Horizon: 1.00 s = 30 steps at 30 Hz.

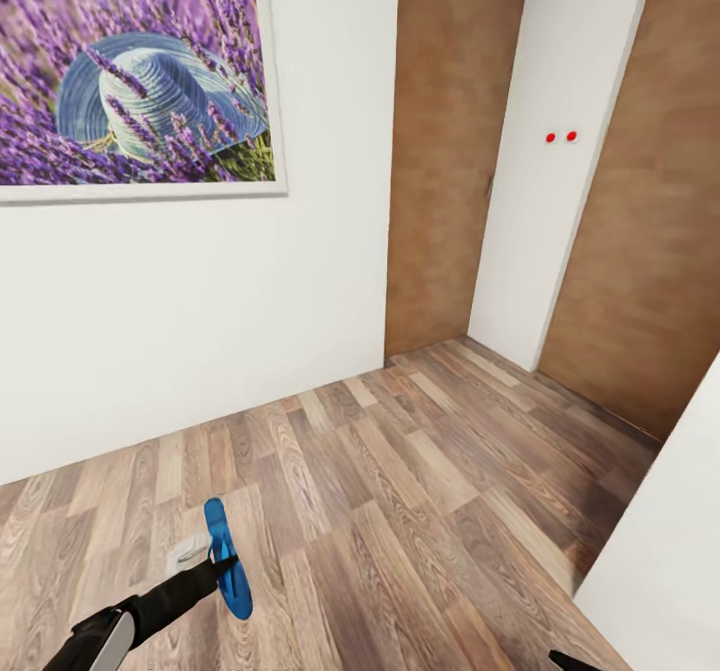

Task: In the bedroom, move the book from the bed onto either nightstand, and place the two sandals side by side next to the bed.

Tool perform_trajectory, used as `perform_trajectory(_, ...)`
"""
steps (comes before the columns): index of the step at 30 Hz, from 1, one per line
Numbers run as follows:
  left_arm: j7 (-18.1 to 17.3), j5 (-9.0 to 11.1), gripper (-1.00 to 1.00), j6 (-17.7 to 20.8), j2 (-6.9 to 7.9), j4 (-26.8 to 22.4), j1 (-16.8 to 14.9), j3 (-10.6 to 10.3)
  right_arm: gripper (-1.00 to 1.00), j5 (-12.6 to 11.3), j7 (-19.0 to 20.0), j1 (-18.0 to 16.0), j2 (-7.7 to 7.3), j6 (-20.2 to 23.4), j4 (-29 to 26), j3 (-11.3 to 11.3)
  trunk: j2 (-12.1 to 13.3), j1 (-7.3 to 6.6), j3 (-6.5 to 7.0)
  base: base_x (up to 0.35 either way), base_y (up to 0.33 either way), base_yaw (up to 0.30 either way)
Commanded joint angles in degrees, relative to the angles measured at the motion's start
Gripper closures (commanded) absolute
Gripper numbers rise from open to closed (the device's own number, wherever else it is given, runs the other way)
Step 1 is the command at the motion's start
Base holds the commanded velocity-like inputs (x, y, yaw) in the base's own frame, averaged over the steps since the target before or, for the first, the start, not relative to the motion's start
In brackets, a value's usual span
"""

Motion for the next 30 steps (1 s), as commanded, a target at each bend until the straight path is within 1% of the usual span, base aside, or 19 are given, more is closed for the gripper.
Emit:
perform_trajectory(1, -0.2, -0.5, 1.00, 0.3, -0.02, 0.8, -0.1, 0.2, -1.00, -0.2, 0.0, 0.0, 0.06, 0.3, 0.0, 0.0, 0.4, -0.23, 0.13, 0.000, 0.000, 0.292)
perform_trajectory(3, -0.1, -1.7, 1.00, -1.1, -0.04, 2.2, -0.1, 0.1, -1.00, -0.2, 0.0, 0.0, 0.13, 0.3, 0.0, 0.0, 1.2, -0.67, 0.49, 0.000, 0.000, 0.292)
perform_trajectory(4, -0.1, -2.7, 1.00, -3.0, -0.21, 3.5, -0.1, 0.1, -1.00, 0.5, 0.0, 0.0, 0.17, 0.3, 0.0, 0.0, 1.6, -0.89, 0.67, 0.000, 0.000, 0.292)
perform_trajectory(6, 0.0, -4.8, 1.00, -5.6, -0.90, 5.5, -0.1, 0.0, -1.00, 4.4, -0.1, 0.0, 0.25, 0.3, 0.0, 0.0, 2.4, -1.33, 1.03, 0.000, 0.000, 0.292)
perform_trajectory(7, 0.1, -5.9, 1.00, -6.5, -1.27, 6.3, -0.1, 0.0, -1.00, 7.0, -0.2, 0.0, 0.29, 0.2, 0.0, 0.0, 2.8, -1.55, 1.21, 0.000, 0.000, 0.292)
perform_trajectory(8, 0.9, -8.6, 1.00, -8.3, -1.99, 8.0, -0.1, 0.0, -1.00, 13.6, -0.4, 0.0, 0.34, -2.7, 0.0, -0.1, 3.2, -1.77, 1.39, 0.000, 0.000, 0.292)
perform_trajectory(9, 1.4, -10.1, 1.00, -9.4, -2.36, 8.8, -0.1, 0.0, -1.00, 17.2, -0.6, 0.0, 0.34, -5.8, 0.1, -0.2, 3.6, -1.99, 1.56, 0.000, 0.000, 0.288)
perform_trajectory(10, 1.7, -10.8, 1.00, -10.0, -2.58, 9.2, -0.1, 0.0, -1.00, 19.1, -0.8, 0.0, 0.33, -7.7, 0.1, -0.2, 4.0, -2.21, 1.73, 0.000, 0.000, 0.284)
perform_trajectory(11, 2.6, -12.2, 1.00, -11.2, -3.14, 10.0, -0.1, 0.0, -1.00, 22.6, -1.7, 0.0, 0.32, -11.4, 0.0, -0.3, 4.4, -2.43, 1.88, 0.000, 0.000, 0.266)
perform_trajectory(12, 4.3, -14.3, 1.00, -12.9, -4.20, 11.4, -0.1, 0.0, -1.00, 26.8, -3.8, 0.0, 0.31, -16.3, 0.0, -0.4, 4.8, -2.65, 2.03, 0.000, 0.000, 0.180)
perform_trajectory(14, 7.4, -17.0, 1.00, -15.1, -5.49, 13.1, -0.1, 0.0, -1.00, 29.6, -6.5, 0.0, 0.26, -20.2, 0.0, -0.6, 5.6, -3.09, 2.37, 0.000, 0.000, 0.094)
perform_trajectory(15, 8.3, -17.6, 1.00, -15.6, -5.73, 13.4, -0.1, 0.0, -1.00, 30.0, -6.9, 0.0, 0.25, -20.7, 0.0, -0.6, 6.0, -3.31, 2.54, 0.000, 0.000, 0.059)
perform_trajectory(17, 11.8, -19.1, 1.00, -17.2, -6.34, 14.1, -0.1, 0.0, -1.00, 31.0, -8.0, 0.0, 0.28, -22.1, 0.0, -0.7, 6.4, -3.53, 2.71, 0.000, 0.000, 0.031)
perform_trajectory(20, 14.5, -19.8, 1.00, -18.2, -6.80, 15.6, -0.1, 0.1, -1.00, 31.5, -8.4, 0.0, 0.30, -22.8, 0.1, -0.8, 6.4, -3.53, 2.70, 0.000, 0.000, 0.011)
perform_trajectory(22, 14.9, -19.9, 1.00, -18.3, -6.88, 16.2, -0.1, 0.1, -1.00, 31.5, -8.5, 0.0, 0.30, -22.9, 0.8, -0.8, 6.4, -3.53, 2.70, 0.000, 0.000, 0.004)
perform_trajectory(23, 15.3, -19.9, 1.00, -18.5, -7.01, 16.9, -0.1, 0.0, -1.00, 31.5, -8.4, 0.0, 0.30, -23.0, 6.8, -0.7, 6.4, -3.53, 2.70, 0.000, 0.000, 0.000)
perform_trajectory(27, 15.4, -20.0, 1.00, -18.5, -7.16, 17.1, -0.1, 0.0, -1.00, 31.6, -8.4, 0.0, 0.36, -23.8, 9.7, -0.6, 6.4, -3.53, 2.70, 0.000, 0.000, 0.000)
perform_trajectory(28, 15.4, -20.1, 1.00, -18.5, -7.39, 17.2, -0.1, 0.0, -1.00, 31.7, -8.4, 0.0, 0.37, -25.0, 10.0, -0.7, 6.4, -3.53, 2.70, 0.000, 0.000, 0.000)
perform_trajectory(30, 15.5, -20.2, 1.00, -18.7, -7.95, 17.2, -0.1, 0.1, -1.00, 31.7, -8.6, 0.0, 0.38, -29.1, 10.4, -0.7, 6.4, -3.53, 2.70, 0.000, 0.000, 0.000)
